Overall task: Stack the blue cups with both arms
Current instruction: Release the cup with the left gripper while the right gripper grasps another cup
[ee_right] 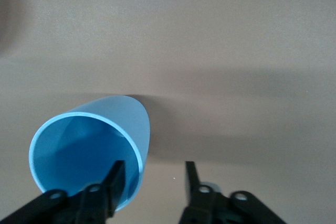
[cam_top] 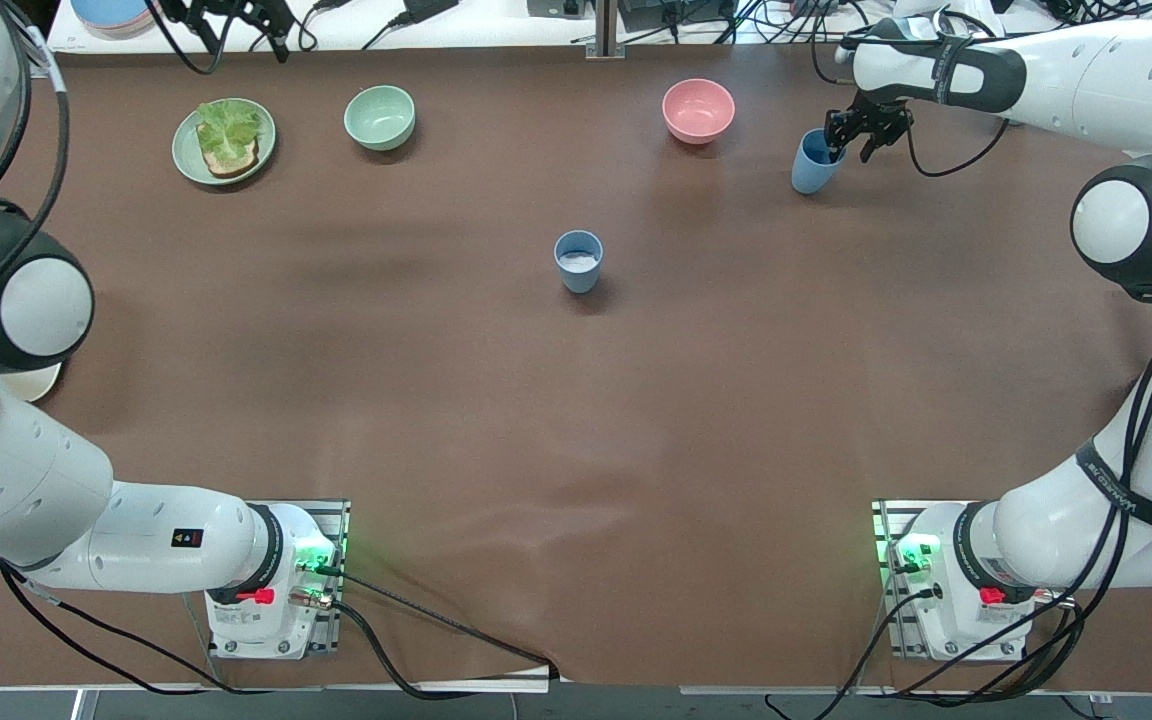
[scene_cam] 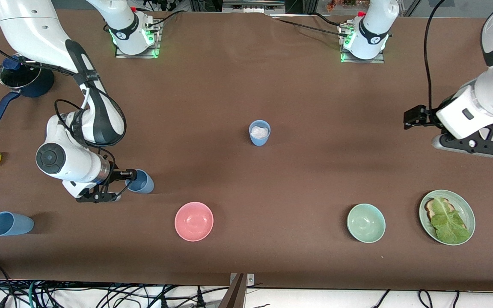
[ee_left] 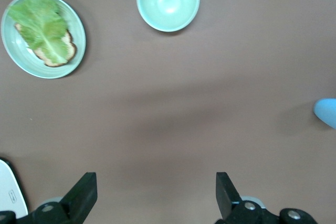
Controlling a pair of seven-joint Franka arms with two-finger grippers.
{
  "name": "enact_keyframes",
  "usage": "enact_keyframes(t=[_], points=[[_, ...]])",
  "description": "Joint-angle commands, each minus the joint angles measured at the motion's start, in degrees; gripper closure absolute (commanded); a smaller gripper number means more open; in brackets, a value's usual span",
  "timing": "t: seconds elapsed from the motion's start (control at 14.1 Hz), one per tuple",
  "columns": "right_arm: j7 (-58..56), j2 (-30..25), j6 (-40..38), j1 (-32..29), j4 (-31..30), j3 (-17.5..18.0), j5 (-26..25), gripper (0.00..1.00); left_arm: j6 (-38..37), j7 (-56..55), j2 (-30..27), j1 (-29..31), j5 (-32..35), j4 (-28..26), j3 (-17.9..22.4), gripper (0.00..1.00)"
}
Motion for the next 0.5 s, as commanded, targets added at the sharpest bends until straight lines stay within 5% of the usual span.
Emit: enact_keyframes(t=[0.0, 0.43], points=[[-0.34, -1.39, 0.83, -0.09, -1.65, -0.10, 0.61, 0.68, 5.09, 1.62, -6.92, 0.51, -0.85, -10.01, 1.54, 0.00], [0.98, -1.30, 0.65, 0.26, -1.39, 0.16, 0.70, 0.88, 3.33, 1.01, -6.49, 0.60, -0.94, -9.31, 1.54, 0.00]])
